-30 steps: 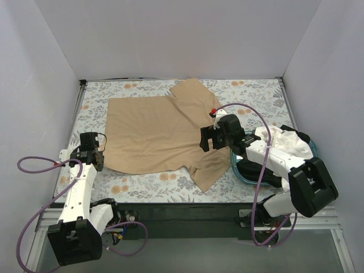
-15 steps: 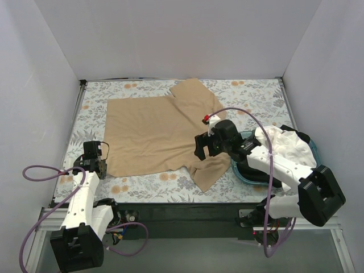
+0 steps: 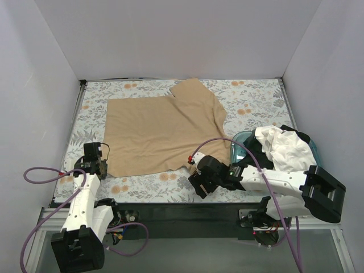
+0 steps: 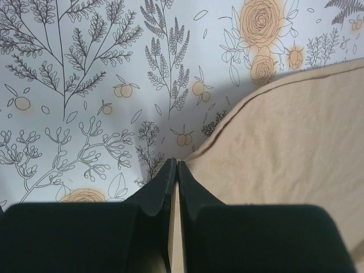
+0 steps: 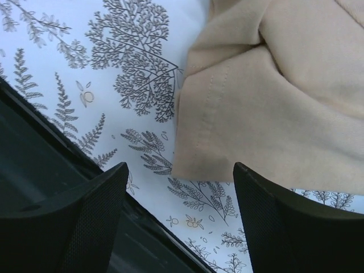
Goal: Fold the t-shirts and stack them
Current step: Fold the tshirt
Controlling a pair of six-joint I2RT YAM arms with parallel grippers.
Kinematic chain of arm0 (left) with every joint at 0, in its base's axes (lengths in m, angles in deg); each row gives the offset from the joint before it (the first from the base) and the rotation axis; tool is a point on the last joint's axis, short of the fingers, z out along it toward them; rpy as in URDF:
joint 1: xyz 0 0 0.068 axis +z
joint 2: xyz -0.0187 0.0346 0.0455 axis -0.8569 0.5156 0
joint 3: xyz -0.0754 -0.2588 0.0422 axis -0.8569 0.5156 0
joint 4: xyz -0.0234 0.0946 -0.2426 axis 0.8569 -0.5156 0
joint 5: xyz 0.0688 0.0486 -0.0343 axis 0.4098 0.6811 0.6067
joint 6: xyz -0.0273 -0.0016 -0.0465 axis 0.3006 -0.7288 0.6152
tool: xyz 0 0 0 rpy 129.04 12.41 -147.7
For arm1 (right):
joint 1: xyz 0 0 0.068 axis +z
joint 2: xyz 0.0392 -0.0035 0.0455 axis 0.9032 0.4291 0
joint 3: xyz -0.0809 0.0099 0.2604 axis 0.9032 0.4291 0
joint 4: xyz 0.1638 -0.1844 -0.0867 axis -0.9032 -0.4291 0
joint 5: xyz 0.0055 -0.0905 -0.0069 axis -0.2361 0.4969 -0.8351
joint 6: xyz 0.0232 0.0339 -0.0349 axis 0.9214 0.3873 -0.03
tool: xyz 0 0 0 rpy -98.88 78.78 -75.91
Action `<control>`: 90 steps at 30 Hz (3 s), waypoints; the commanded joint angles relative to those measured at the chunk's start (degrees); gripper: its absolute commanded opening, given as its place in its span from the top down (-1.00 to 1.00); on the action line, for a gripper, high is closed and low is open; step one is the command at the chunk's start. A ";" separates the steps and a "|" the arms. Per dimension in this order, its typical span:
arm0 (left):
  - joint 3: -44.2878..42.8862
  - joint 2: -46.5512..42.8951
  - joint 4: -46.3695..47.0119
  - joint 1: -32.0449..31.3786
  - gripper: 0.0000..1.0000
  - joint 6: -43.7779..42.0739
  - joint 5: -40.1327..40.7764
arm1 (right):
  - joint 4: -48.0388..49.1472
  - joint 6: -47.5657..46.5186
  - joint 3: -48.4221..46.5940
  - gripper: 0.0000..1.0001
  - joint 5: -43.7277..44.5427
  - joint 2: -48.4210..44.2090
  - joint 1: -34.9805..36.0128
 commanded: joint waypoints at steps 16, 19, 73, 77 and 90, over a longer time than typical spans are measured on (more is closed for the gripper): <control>-1.38 -2.09 -2.90 0.24 1.00 9.25 3.80 | -8.50 3.88 -1.50 0.60 11.31 6.44 0.57; -2.43 -1.91 -3.43 0.24 1.00 10.30 5.55 | -12.11 5.03 -1.32 0.76 11.31 3.28 0.57; -11.22 12.41 5.27 2.52 1.00 4.07 4.42 | -22.76 -2.17 -21.53 0.97 14.48 -2.72 -13.04; -12.45 14.96 7.03 2.52 1.00 3.71 4.15 | -20.91 -5.59 -24.51 0.97 13.07 -0.17 -17.79; -18.77 23.31 8.53 2.52 1.00 3.19 6.00 | -17.31 -12.63 -35.15 0.97 9.12 10.20 -26.67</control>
